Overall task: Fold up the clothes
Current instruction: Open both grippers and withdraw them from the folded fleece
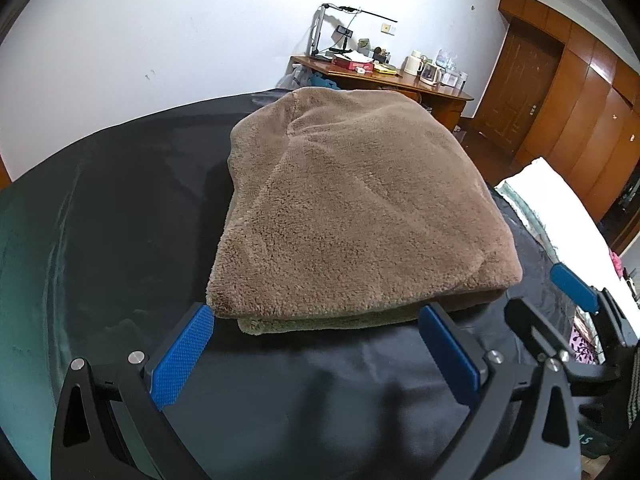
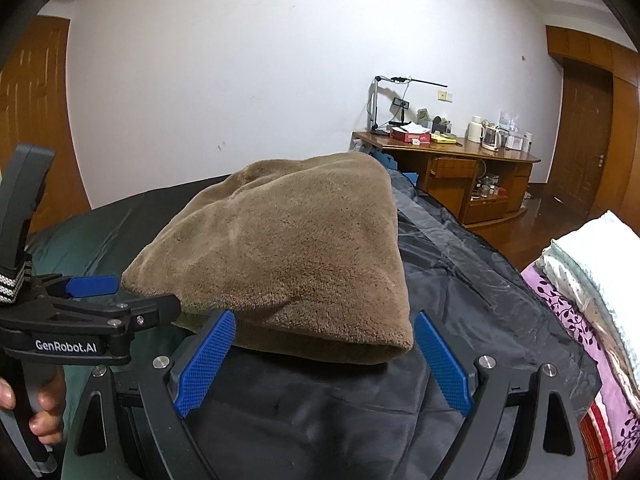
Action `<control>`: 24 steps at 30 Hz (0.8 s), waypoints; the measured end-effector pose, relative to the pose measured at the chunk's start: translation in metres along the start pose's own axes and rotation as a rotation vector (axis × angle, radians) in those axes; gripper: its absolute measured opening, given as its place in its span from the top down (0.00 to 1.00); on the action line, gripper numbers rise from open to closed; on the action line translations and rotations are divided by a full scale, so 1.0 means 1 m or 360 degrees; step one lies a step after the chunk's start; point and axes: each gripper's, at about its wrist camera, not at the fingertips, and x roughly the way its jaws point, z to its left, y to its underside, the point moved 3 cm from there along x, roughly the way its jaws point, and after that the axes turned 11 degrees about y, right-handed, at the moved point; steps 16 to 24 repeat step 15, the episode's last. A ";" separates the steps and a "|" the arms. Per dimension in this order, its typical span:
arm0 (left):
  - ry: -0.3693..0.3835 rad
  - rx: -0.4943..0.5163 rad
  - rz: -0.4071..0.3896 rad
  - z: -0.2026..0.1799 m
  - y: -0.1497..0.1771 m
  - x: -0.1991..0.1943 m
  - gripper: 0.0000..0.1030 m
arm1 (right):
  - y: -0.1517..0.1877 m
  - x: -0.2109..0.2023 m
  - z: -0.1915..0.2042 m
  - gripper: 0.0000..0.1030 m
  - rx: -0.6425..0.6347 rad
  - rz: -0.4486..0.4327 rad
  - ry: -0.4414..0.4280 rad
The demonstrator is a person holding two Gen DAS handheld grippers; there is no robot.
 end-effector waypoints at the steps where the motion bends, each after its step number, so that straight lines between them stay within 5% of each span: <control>1: 0.0025 0.0001 -0.0009 -0.001 0.000 -0.001 0.00 | 0.001 0.000 0.000 0.10 -0.0001 0.0002 0.0000; 6: 0.0082 0.0052 -0.0090 -0.007 0.002 -0.008 0.00 | 0.004 0.003 -0.001 0.10 0.0001 0.0014 0.0007; 10: 0.0018 0.0131 -0.0142 -0.014 0.002 -0.013 0.00 | 0.005 0.005 -0.001 0.10 -0.0001 0.0021 0.0014; 24: 0.0005 0.0145 -0.0130 -0.015 0.001 -0.011 0.00 | 0.007 0.006 0.001 0.10 -0.0009 0.0028 0.0011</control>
